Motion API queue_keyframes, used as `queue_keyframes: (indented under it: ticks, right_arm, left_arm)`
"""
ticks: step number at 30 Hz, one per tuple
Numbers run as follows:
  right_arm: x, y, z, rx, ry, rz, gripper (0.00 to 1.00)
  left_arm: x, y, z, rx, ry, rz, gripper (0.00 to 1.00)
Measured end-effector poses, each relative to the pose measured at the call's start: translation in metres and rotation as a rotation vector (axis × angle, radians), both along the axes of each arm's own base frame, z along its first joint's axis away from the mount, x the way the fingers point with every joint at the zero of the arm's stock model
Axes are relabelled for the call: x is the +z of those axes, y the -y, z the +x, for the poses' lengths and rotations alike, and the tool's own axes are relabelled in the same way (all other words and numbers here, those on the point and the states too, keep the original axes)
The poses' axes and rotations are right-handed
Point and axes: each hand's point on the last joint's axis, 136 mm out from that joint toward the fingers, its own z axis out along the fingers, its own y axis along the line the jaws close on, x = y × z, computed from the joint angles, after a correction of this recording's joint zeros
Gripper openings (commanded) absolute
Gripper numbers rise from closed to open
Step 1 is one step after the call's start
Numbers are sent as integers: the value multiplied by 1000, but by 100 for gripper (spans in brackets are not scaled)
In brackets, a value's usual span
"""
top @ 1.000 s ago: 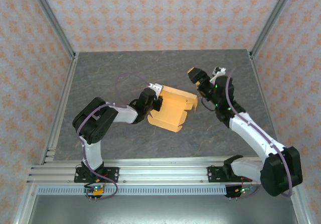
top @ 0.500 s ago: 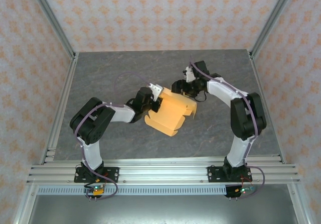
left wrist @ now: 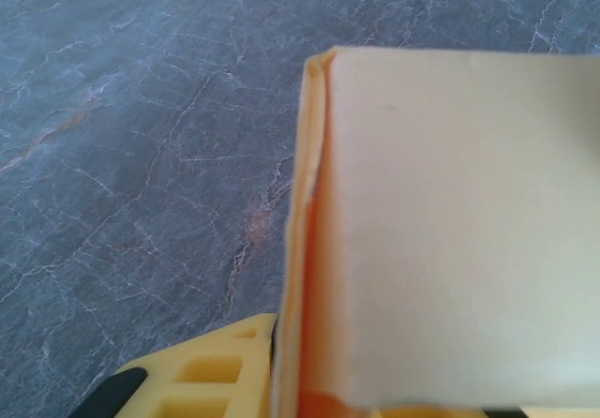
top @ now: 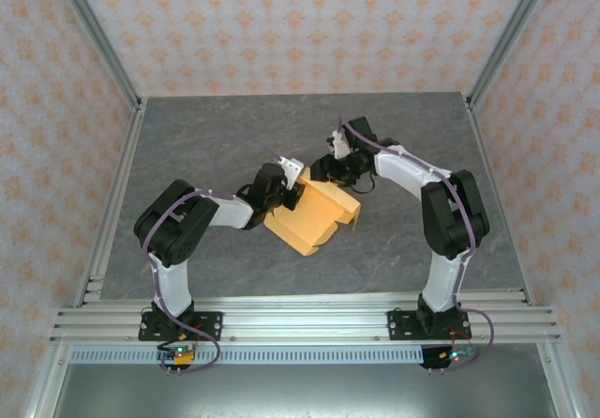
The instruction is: Fold the paper box
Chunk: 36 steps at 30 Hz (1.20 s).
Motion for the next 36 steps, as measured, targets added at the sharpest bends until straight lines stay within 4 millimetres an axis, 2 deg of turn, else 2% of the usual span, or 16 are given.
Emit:
queue_keyframes:
  ticks: [5,8,11,14,19,22,30,36]
  right_arm:
    - [-2,-3,-1,-21,-2,5,51]
    - [-2,-3,-1,-53,-2,-2,51]
    - [-2,-2,-1,-81,-8,-8,50]
    - [-1,-2,0,-101,-21,-4,48]
    - [-1,-2,0,-125,-42,3,47]
    - [-3,-2,0,-133,-48,8,47]
    - [-2,-2,-2,-179,-29,68,49]
    - [-1,5,-8,-249,3,112,48]
  left_arm:
    - [1,-1,1,15,14,-4,16]
    - [1,2,0,18,27,7,24]
    - [1,6,-3,16,44,12,26]
    - [2,6,-4,20,56,9,21]
    - [2,2,-3,39,71,10,5]
    - [3,2,-3,42,73,4,2]
    - [2,4,1,53,89,-19,1]
    - [1,13,-2,40,94,-35,6]
